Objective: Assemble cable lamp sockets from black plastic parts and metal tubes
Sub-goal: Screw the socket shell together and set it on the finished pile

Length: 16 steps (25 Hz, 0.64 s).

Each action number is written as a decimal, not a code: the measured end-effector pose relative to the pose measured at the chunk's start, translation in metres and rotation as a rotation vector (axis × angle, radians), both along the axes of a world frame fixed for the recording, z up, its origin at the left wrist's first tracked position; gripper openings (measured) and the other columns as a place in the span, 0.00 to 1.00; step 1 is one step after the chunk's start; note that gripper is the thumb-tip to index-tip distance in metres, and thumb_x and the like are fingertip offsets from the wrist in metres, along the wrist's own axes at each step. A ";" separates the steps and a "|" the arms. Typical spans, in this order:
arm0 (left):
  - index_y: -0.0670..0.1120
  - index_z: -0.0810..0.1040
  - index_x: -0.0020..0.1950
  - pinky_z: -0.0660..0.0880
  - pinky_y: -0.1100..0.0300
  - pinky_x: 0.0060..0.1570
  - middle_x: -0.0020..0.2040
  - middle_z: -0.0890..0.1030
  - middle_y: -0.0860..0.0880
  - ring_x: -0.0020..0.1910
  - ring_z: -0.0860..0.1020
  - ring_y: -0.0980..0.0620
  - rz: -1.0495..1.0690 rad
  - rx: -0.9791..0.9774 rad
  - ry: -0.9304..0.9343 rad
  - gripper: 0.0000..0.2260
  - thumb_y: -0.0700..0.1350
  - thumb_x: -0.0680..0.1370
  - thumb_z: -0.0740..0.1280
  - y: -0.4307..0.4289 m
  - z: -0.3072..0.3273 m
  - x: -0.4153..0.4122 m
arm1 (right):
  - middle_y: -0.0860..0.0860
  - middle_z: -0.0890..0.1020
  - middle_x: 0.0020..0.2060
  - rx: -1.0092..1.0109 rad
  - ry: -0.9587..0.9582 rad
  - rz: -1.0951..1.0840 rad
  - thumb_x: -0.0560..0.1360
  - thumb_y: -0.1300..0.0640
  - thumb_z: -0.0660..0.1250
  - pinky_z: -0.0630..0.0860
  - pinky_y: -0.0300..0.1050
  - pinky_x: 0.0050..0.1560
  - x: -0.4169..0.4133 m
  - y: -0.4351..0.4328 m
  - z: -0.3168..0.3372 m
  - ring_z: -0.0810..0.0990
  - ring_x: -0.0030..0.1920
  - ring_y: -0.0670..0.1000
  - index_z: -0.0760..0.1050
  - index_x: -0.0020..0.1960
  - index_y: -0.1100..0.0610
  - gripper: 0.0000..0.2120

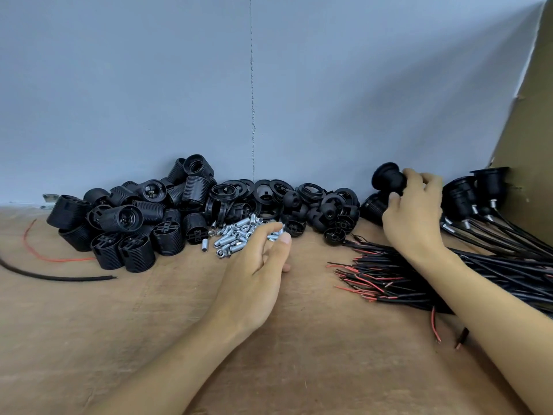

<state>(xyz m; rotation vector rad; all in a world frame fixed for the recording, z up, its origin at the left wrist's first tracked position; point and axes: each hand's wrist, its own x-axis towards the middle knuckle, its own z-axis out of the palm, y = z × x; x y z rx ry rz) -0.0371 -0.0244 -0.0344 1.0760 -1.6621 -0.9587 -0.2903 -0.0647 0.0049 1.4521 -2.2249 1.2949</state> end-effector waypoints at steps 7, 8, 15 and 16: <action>0.61 0.75 0.64 0.74 0.62 0.54 0.46 0.84 0.58 0.48 0.82 0.63 0.009 -0.006 -0.041 0.13 0.59 0.82 0.58 0.002 0.002 -0.001 | 0.62 0.58 0.77 0.197 0.172 -0.023 0.79 0.59 0.63 0.50 0.59 0.75 0.002 -0.003 -0.008 0.56 0.76 0.62 0.66 0.73 0.62 0.24; 0.60 0.76 0.62 0.73 0.66 0.51 0.46 0.84 0.57 0.48 0.82 0.63 0.014 -0.013 -0.067 0.11 0.58 0.82 0.59 0.002 0.002 -0.001 | 0.61 0.59 0.76 0.186 0.212 0.004 0.79 0.57 0.63 0.50 0.58 0.75 0.005 -0.002 -0.008 0.57 0.76 0.62 0.67 0.73 0.61 0.24; 0.56 0.82 0.48 0.72 0.73 0.45 0.42 0.83 0.62 0.46 0.79 0.65 0.029 -0.151 -0.275 0.07 0.43 0.77 0.72 0.002 -0.002 -0.003 | 0.52 0.74 0.65 0.163 0.263 0.332 0.79 0.52 0.66 0.61 0.51 0.66 0.052 0.016 -0.014 0.68 0.68 0.55 0.77 0.67 0.52 0.17; 0.58 0.81 0.46 0.72 0.70 0.43 0.41 0.82 0.62 0.44 0.79 0.64 0.076 -0.162 -0.310 0.09 0.42 0.76 0.72 0.001 -0.004 -0.003 | 0.51 0.74 0.63 0.150 0.271 0.363 0.78 0.52 0.66 0.62 0.51 0.64 0.060 0.020 -0.016 0.69 0.67 0.54 0.77 0.66 0.52 0.17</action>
